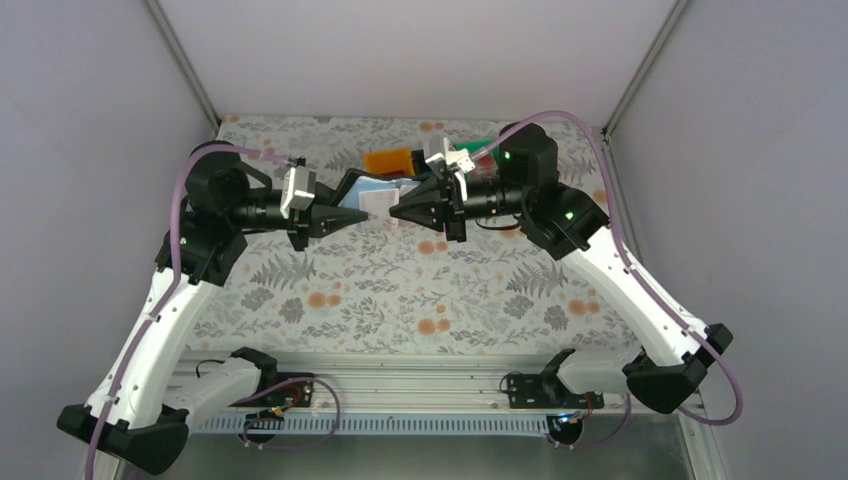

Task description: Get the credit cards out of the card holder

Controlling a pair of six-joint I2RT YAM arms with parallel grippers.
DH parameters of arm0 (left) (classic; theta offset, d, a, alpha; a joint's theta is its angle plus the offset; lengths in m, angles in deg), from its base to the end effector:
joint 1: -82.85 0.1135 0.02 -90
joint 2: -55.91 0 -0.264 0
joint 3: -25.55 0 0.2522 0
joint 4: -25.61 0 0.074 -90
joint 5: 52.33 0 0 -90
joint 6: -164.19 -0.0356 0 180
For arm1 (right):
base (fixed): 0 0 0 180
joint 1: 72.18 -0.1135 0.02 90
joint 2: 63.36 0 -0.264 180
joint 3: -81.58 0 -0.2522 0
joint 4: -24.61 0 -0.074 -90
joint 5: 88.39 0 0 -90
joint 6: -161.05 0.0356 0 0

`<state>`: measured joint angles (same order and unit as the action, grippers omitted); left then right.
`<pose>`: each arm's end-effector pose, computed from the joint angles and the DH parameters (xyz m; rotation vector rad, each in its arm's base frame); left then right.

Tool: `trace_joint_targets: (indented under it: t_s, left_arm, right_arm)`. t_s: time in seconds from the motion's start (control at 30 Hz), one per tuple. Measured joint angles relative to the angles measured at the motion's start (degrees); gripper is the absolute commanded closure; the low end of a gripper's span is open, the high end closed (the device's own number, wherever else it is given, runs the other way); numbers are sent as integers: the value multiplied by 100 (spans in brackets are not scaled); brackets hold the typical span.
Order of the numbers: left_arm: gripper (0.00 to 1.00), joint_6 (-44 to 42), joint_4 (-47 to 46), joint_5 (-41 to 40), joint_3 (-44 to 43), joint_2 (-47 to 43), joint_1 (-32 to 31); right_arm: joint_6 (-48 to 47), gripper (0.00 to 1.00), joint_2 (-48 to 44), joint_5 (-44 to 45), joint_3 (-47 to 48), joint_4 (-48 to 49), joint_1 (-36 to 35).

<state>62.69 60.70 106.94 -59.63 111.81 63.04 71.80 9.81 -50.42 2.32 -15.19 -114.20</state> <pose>0.1563 -0.0917 0.4467 1.2748 1.1632 -1.1045 0.1750 0.1955 0.4626 -1.2750 1.4101 1.3241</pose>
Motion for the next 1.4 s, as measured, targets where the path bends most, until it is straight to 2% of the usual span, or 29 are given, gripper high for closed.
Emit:
trace_joint_targets:
  t_s: [0.17, 0.3, 0.47, 0.6, 0.8, 0.93, 1.4]
  left_arm:
    - [98, 105, -24, -9, 22, 31, 4]
    - [98, 144, -24, -15, 24, 55, 4]
    - [98, 179, -114, -4, 26, 61, 4]
    - [98, 162, -109, 0, 24, 63, 4]
    - [98, 146, -107, 24, 24, 68, 4]
    - [98, 151, -107, 20, 20, 74, 4]
    - [93, 243, -50, -173, 57, 87, -48]
  right_arm:
    - [-94, 96, -20, 22, 0, -107, 7]
    - [-188, 84, -70, 136, 0, -236, 17]
    - [-149, 89, -151, 162, 0, -304, 129]
    - [-87, 82, -151, 70, -7, -280, 138]
    - [31, 81, -138, -48, -114, -101, 149]
    - [87, 96, -94, -116, -131, 7, 151]
    - [-39, 96, -308, 85, -455, 146, 190]
